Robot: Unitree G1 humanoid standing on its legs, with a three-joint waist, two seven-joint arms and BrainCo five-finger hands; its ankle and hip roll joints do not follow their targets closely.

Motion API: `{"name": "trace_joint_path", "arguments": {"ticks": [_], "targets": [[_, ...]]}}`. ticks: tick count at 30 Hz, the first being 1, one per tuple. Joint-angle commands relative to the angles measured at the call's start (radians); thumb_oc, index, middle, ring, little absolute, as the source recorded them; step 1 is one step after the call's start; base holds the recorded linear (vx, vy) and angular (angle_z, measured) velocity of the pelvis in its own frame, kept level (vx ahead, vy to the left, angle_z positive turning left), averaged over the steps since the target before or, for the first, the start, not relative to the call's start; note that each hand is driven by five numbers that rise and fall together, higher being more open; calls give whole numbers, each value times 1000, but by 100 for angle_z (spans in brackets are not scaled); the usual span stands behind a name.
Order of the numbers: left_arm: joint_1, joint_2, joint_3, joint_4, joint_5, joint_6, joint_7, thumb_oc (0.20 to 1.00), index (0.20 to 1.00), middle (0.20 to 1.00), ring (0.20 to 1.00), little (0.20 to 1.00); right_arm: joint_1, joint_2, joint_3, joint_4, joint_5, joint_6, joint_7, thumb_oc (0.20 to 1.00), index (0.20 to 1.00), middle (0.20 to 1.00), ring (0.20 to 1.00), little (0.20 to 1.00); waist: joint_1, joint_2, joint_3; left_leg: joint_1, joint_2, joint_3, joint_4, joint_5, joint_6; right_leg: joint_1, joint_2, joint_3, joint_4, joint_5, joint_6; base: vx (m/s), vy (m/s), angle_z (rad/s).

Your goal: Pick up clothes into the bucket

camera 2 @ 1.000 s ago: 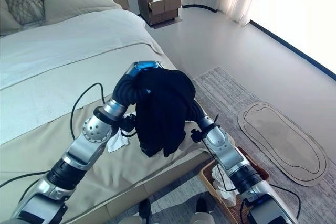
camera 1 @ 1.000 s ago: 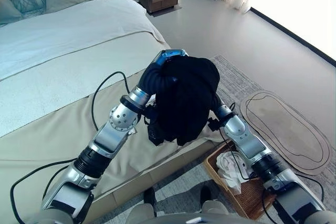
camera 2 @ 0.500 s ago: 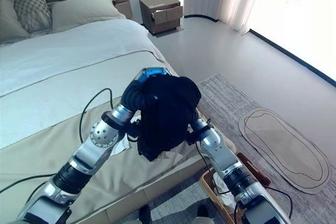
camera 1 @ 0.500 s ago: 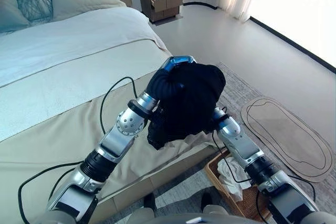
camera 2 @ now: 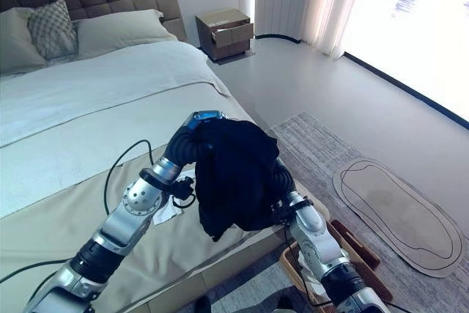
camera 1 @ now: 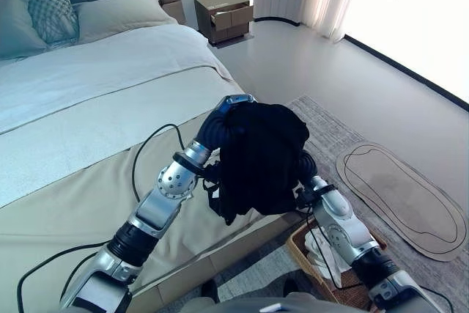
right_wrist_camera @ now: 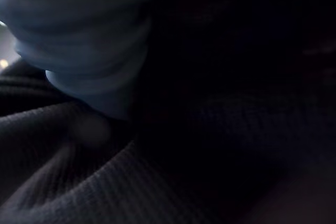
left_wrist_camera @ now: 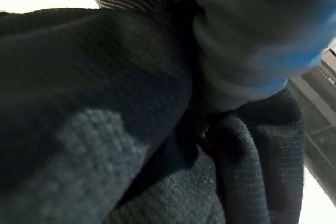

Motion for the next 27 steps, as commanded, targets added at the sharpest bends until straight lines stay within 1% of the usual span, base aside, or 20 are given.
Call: {"name": "trace_joint_path", "arguments": {"ticks": [1, 2, 3, 4, 6, 7, 11, 14, 17, 18, 19, 20, 21, 23, 24, 26, 27], "targets": [[3, 11, 111, 72, 73, -31, 72, 573, 573, 573, 573, 573, 39, 12, -150, -134, 125, -50, 37, 200, 200, 200, 200, 200, -16, -53, -34, -9, -8, 29, 61, -59, 28, -43, -19, -1, 58, 23, 16, 0, 0, 0], [9, 5, 105, 90, 81, -29, 78, 1000, 1000, 1000, 1000, 1000, 54, 22, -159, -142, 137, -57, 36, 200, 200, 200, 200, 200, -18, -53, -34, -6, -7, 29, 62, -60, 28, -42, -19, 1, 59, 23, 16, 37, -7, 1], [9, 4, 104, 91, 81, -29, 79, 1000, 1000, 1000, 1000, 1000, 56, 22, -159, -143, 137, -56, 36, 200, 200, 200, 200, 200, -17, -52, -35, 1, -5, 29, 60, -69, 26, -35, -16, 0, 58, 16, 17, 35, -4, -1], [14, -11, 93, 138, 97, -24, 90, 1000, 1000, 1000, 1000, 1000, 72, 44, -178, -130, 179, -76, 35, 200, 200, 200, 200, 200, -22, -52, -34, 2, -5, 28, 61, -70, 27, -33, -16, 3, 58, 16, 17, 36, -2, -2], [24, -13, 93, 156, 102, -22, 94, 1000, 1000, 1000, 1000, 1000, 87, 53, -192, -138, 203, -81, 38, 200, 200, 200, 200, 200, -23, -52, -35, 2, -5, 29, 61, -70, 27, -32, -15, 4, 57, 16, 17, 0, 2, -4], [39, -15, 95, 185, 106, -14, 93, 1000, 1000, 1000, 1000, 1000, 99, 66, -215, -150, 248, -92, 39, 200, 200, 200, 200, 200, -26, -51, -35, 3, -6, 30, 61, -71, 27, -31, -16, 3, 57, 16, 17, -7, -1, -4], [64, -40, 93, 283, 87, 3, 89, 1000, 1000, 1000, 1000, 1000, 124, 84, -246, -164, 303, -101, 43, 200, 200, 200, 200, 200, -32, -51, -38, 5, -6, 33, 60, -70, 27, -31, -17, 5, 57, 17, 18, 0, 0, 0], [79, -52, 85, 368, 112, 19, 86, 1000, 1000, 1000, 1000, 1000, 140, 94, -274, -174, 339, -108, 46, 200, 200, 200, 200, 200, -38, -50, -40, 7, -5, 35, 58, -69, 27, -32, -17, 6, 58, 18, 19, 0, 0, 0], [84, -74, 67, 520, 158, 42, 79, 1000, 1000, 1000, 1000, 1000, 146, 98, -300, -172, 367, -115, 43, 200, 200, 200, 200, 200, -45, -51, -45, 11, -5, 39, 54, -68, 27, -32, -17, 9, 58, 18, 20, 0, 0, 0], [81, -76, 65, 524, 159, 40, 80, 1000, 1000, 1000, 1000, 1000, 146, 98, -301, -172, 367, -115, 44, 200, 200, 200, 200, 200, -44, -51, -44, 11, -5, 39, 54, -68, 27, -31, -17, 9, 58, 18, 20, 0, 0, 0], [80, -85, 60, 585, 184, 46, 82, 1000, 1000, 1000, 1000, 1000, 147, 99, -318, -174, 386, -123, 45, 200, 200, 200, 200, 200, -47, -52, -47, 12, -4, 40, 53, -69, 26, -32, -16, 10, 59, 18, 20, 0, 0, 0], [88, -88, 63, 607, 186, 48, 79, 1000, 1000, 1000, 1000, 1000, 146, 98, -332, -181, 389, -130, 38, 200, 200, 200, 200, 200, -47, -52, -48, 13, -4, 41, 52, -69, 25, -31, -16, 11, 59, 18, 20, 0, 0, 0], [88, -88, 63, 607, 186, 48, 79, 1000, 1000, 1000, 1000, 1000, 146, 98, -332, -181, 389, -130, 38, 200, 200, 200, 200, 200, -47, -52, -48, 13, -4, 41, 52, -69, 25, -31, -16, 11, 59, 18, 20, 0, 0, 0], [137, -92, 90, 598, 151, 38, 73, 1000, 1000, 1000, 1000, 1000, 153, 97, -389, -205, 395, -151, 23, 200, 200, 200, 200, 200, -46, -52, -50, 15, -4, 42, 49, -68, 25, -32, -15, 11, 59, 20, 19, -20, 2, 0], [162, -94, 103, 587, 122, 31, 67, 1000, 1000, 1000, 1000, 1000, 153, 98, -422, -211, 398, -163, 10, 200, 200, 200, 200, 200, -47, -55, -51, 7, -7, 42, 50, -59, 27, -39, -17, 12, 59, 27, 18, -40, 1, -2], [176, -93, 111, 582, 105, 28, 63, 1000, 1000, 1000, 1000, 1000, 152, 99, -435, -214, 402, -170, 4, 200, 200, 200, 200, 200, -46, -54, -53, 12, -4, 42, 49, -69, 26, -35, -15, 12, 58, 20, 19, 0, -1, -2], [193, -94, 123, 569, 79, 18, 58, 1000, 1000, 1000, 1000, 1000, 153, 101, -462, -218, 408, -181, -5, 200, 200, 200, 200, 200, -46, -56, -54, 6, -6, 42, 49, -60, 28, -41, -17, 12, 59, 28, 18, 0, 0, 0]]}}
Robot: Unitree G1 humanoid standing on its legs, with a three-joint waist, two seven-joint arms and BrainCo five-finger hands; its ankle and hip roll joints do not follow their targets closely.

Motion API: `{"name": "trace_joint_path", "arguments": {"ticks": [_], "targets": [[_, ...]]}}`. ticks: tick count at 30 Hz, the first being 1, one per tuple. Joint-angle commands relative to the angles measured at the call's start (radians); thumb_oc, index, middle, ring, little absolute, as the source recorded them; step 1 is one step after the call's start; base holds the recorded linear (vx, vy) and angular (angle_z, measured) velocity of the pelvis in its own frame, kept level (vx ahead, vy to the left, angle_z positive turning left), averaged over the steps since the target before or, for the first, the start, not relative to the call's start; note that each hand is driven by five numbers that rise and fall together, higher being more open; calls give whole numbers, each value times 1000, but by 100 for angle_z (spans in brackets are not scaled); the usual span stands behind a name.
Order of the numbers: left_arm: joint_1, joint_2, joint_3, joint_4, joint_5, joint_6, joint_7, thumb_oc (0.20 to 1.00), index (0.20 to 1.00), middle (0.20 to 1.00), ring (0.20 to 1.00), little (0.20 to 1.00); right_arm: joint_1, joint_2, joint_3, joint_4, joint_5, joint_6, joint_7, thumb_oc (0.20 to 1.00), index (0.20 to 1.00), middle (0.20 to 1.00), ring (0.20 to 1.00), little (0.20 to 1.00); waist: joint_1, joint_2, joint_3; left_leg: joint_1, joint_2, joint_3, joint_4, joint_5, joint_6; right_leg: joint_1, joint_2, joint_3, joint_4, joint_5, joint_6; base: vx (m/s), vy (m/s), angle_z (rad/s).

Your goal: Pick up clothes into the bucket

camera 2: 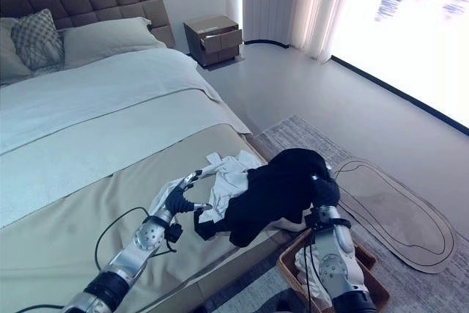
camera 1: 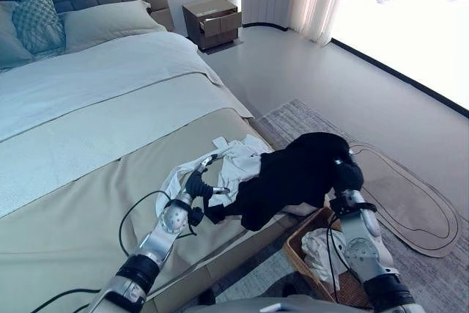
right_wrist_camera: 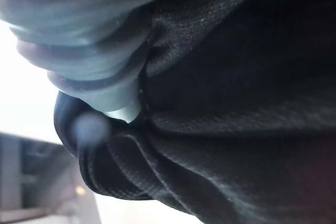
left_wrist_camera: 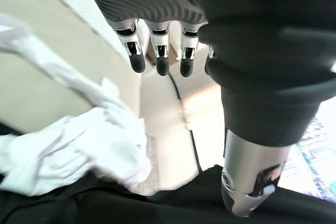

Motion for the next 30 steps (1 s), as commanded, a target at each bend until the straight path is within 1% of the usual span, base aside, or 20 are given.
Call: {"name": "trace_joint_path", "arguments": {"ticks": [1, 3, 4, 5, 7, 8, 11, 15, 16, 21, 26, 30], "targets": [[-3, 26, 82, -53, -140, -84, -18, 1000, 1000, 1000, 1000, 1000, -35, 4, -161, -147, 40, -155, -37, 200, 200, 200, 200, 200, 4, -51, -34, -45, -8, 25, 93, -61, 29, -73, -16, 6, 84, 27, 17, -36, -8, -2], [25, 23, 106, -72, -178, -94, -25, 1000, 1000, 1000, 1000, 1000, -27, -4, -208, -163, 15, -175, -65, 200, 200, 200, 200, 200, 4, -52, -34, -45, -8, 25, 94, -62, 29, -73, -15, 6, 84, 28, 17, 0, 0, 0], [26, 23, 106, -72, -179, -94, -26, 1000, 1000, 1000, 1000, 1000, -27, -4, -208, -164, 14, -174, -66, 200, 200, 200, 200, 200, 4, -52, -34, -45, -8, 25, 95, -63, 29, -73, -15, 6, 84, 28, 17, 0, 0, 0], [43, 17, 126, -81, -217, -102, -33, 1000, 1000, 1000, 1000, 1000, -22, -24, -266, -152, -4, -196, -92, 200, 200, 200, 200, 200, 2, -55, -34, -47, -8, 24, 95, -64, 29, -74, -14, 8, 82, 28, 18, 0, 0, 0], [51, 14, 135, -88, -234, -106, -34, 1000, 1000, 1000, 1000, 1000, -19, -26, -286, -162, -13, -204, -103, 200, 200, 200, 200, 200, 2, -56, -35, -48, -7, 24, 95, -64, 29, -75, -14, 9, 80, 29, 17, -7, -5, -2], [62, 9, 157, -96, -254, -112, -35, 1000, 1000, 1000, 1000, 1000, -12, -43, -342, -160, -23, -224, -126, 200, 200, 200, 200, 200, -2, -61, -36, -51, -5, 25, 96, -65, 28, -77, -12, 10, 78, 29, 17, -15, -14, -4], [75, 4, 179, -108, -272, -120, -34, 1000, 1000, 1000, 1000, 1000, -1, -75, -406, -175, -57, -240, -157, 200, 200, 200, 200, 200, -8, -66, -38, -57, -4, 28, 102, -67, 29, -82, -9, 14, 79, 30, 16, -12, -11, -4], [75, 4, 185, -121, -277, -120, -34, 1000, 1000, 1000, 1000, 1000, -2, -97, -444, -185, -73, -254, -183, 200, 200, 200, 200, 200, -11, -70, -38, -60, -1, 31, 107, -71, 29, -86, -8, 21, 82, 29, 16, -5, -10, -8], [74, 3, 188, -119, -277, -120, -34, 1000, 1000, 1000, 1000, 1000, -4, -114, -471, -187, -74, -262, -195, 200, 200, 200, 200, 200, -16, -73, -38, -61, -1, 33, 111, -73, 30, -88, -6, 25, 82, 29, 15, -4, -6, -6], [63, 0, 196, -109, -275, -120, -16, 1000, 1000, 1000, 1000, 1000, -24, -146, -519, -185, -62, -290, -230, 200, 200, 200, 200, 200, -26, -79, -37, -60, 2, 42, 123, -82, 33, -92, -2, 40, 86, 28, 15, -3, -3, -3], [61, 1, 202, -108, -277, -124, -11, 1000, 1000, 1000, 1000, 1000, -22, -157, -536, -179, -49, -298, -230, 200, 200, 200, 200, 200, -31, -80, -36, -59, 3, 48, 130, -89, 34, -94, -1, 51, 89, 27, 14, 1, -2, -12], [61, -1, 212, -116, -277, -123, -10, 1000, 1000, 1000, 1000, 1000, 14, -146, -498, -178, -75, -261, -216, 200, 200, 200, 200, 200, -36, -81, -30, -61, 6, 52, 136, -89, 33, -100, 1, 58, 94, 26, 11, -10, -5, -6]]}}
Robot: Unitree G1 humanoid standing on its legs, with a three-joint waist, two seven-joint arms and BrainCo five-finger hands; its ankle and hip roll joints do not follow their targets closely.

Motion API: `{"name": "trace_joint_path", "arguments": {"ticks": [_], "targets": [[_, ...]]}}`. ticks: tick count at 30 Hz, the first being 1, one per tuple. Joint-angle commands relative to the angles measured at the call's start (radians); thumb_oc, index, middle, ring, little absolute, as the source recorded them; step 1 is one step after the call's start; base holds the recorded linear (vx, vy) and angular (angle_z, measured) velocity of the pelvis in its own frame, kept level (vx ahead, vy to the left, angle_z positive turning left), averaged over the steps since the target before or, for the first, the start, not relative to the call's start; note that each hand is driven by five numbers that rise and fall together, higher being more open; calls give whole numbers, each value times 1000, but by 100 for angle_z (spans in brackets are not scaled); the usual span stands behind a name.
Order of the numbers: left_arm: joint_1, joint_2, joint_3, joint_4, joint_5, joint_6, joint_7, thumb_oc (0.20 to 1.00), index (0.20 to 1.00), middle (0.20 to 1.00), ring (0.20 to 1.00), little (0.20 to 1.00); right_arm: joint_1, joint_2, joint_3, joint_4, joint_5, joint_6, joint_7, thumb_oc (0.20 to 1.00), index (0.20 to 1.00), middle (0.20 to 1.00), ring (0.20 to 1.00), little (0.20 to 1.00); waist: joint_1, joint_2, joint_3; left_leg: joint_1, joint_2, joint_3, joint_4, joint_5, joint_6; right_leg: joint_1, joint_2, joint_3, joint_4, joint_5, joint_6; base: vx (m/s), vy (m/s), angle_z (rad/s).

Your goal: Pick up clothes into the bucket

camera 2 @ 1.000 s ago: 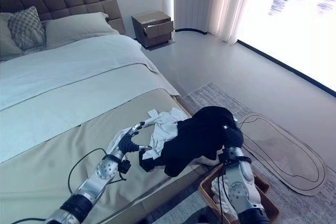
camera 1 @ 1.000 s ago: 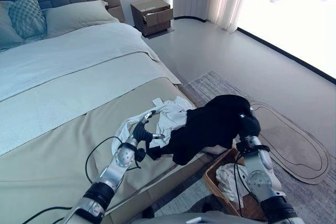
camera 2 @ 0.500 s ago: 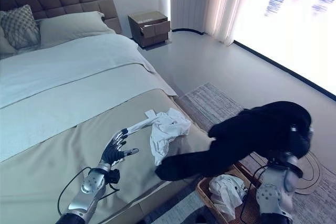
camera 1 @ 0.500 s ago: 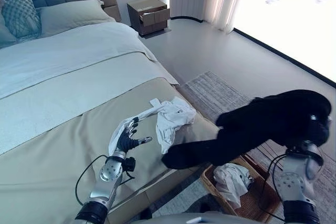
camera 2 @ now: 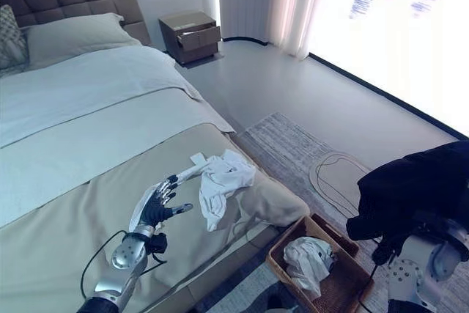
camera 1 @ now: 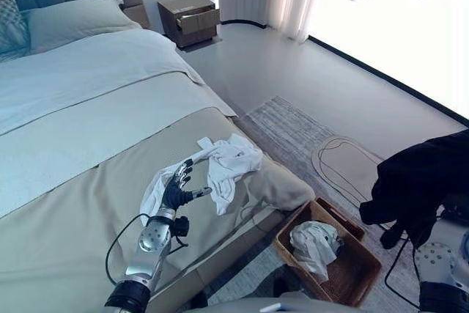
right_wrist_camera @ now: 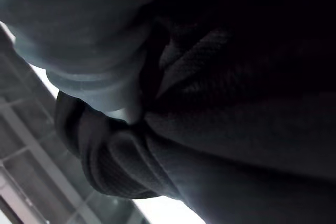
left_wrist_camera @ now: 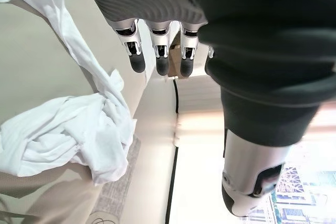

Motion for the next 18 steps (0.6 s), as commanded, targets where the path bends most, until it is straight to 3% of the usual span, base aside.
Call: {"name": "trace_joint_path", "arguments": {"ticks": [1, 9, 15, 18], "targets": [[-38, 29, 51, -48, -43, -68, 14, 1000, 1000, 1000, 1000, 1000, -28, -60, 6, -103, -48, -39, 38, 200, 200, 200, 200, 200, 5, -41, -24, -64, 5, 0, 152, -88, 35, -63, -2, -2, 100, 21, 2, -20, -16, -3], [-29, 34, 59, -82, -36, -81, 10, 1000, 1000, 1000, 1000, 1000, 43, -12, 165, 56, -132, 73, 74, 200, 200, 200, 200, 200, 7, -34, 2, -70, 3, 3, 172, -104, 38, -69, -5, 7, 116, 10, 1, 0, 0, 0], [-26, 41, 57, -118, -52, -98, 19, 1000, 1000, 1000, 1000, 1000, 4, -8, 188, 229, -146, 73, 36, 200, 200, 200, 200, 200, 12, -27, 45, -97, -10, 5, 218, -123, 50, -87, -19, 11, 152, 0, 5, -41, 17, -1], [-36, 43, 53, -135, -68, -114, 33, 1000, 1000, 1000, 1000, 1000, -63, -27, 212, 308, -164, 71, 6, 200, 200, 200, 200, 200, 15, -22, 104, -137, -23, 18, 254, -132, 59, -136, -30, 24, 183, 5, 13, -179, 56, -11]]}}
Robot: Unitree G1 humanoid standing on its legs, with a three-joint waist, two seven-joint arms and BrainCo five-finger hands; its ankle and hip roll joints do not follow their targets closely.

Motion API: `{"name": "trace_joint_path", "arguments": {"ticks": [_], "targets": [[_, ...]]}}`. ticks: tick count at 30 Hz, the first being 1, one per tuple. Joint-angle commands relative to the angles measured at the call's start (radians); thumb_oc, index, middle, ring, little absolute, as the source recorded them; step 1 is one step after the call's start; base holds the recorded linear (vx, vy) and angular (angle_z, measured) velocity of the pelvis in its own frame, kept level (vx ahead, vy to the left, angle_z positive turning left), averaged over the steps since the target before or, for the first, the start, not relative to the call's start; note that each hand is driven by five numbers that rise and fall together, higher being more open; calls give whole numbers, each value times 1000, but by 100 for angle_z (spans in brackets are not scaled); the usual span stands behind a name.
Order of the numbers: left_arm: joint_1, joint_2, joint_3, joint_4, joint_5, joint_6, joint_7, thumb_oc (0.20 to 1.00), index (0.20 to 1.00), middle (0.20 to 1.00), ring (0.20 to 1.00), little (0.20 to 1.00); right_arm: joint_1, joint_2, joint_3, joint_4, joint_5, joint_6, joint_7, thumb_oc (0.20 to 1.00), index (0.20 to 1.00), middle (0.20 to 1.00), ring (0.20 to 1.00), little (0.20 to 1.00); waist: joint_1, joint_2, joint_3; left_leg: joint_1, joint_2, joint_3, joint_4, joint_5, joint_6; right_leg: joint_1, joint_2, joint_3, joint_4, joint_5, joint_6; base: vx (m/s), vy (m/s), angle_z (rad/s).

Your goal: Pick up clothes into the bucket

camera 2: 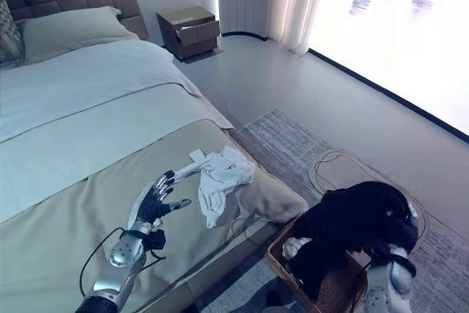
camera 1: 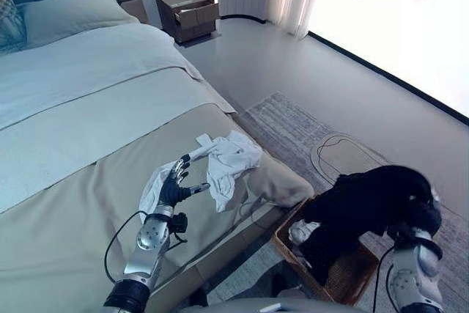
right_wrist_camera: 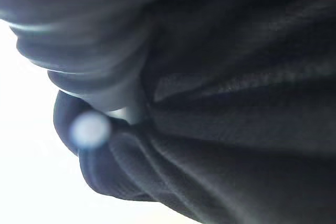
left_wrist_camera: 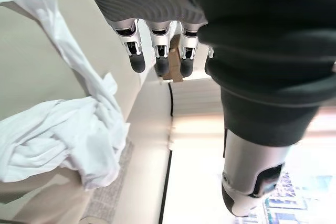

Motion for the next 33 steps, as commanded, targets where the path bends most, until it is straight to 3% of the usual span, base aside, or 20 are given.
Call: {"name": "trace_joint_path", "arguments": {"ticks": [1, 12, 23, 33], "targets": [[-45, 31, 49, -63, -53, -86, 30, 1000, 1000, 1000, 1000, 1000, -146, -73, -6, -38, -56, -74, -34, 200, 200, 200, 200, 200, 6, -28, 61, -139, -20, 12, 258, -134, 56, -120, -26, 17, 154, 16, 15, -223, 57, -19], [-27, 57, 107, -193, -147, -132, 68, 1000, 1000, 1000, 1000, 1000, -302, -156, -2, 49, -92, -106, -127, 200, 200, 200, 200, 200, 19, 3, 204, -383, -5, 28, 438, -151, 50, -382, -22, 48, 304, 13, -3, -155, -13, -9], [-40, 84, 91, -277, -159, -149, 92, 1000, 1000, 1000, 1000, 1000, -393, -264, -26, 38, -101, -154, -203, 200, 200, 200, 200, 200, 17, 40, 238, -601, 3, 45, 533, -159, 48, -616, -15, 82, 410, 4, -17, -84, -6, -5], [-79, 82, 74, -380, -189, -179, 155, 1000, 1000, 1000, 1000, 1000, -538, -293, 159, 116, -208, -109, -251, 200, 200, 200, 200, 200, 40, 67, 295, -809, 22, 62, 728, -214, 50, -832, 0, 110, 599, -38, -28, -67, -6, -9]]}}
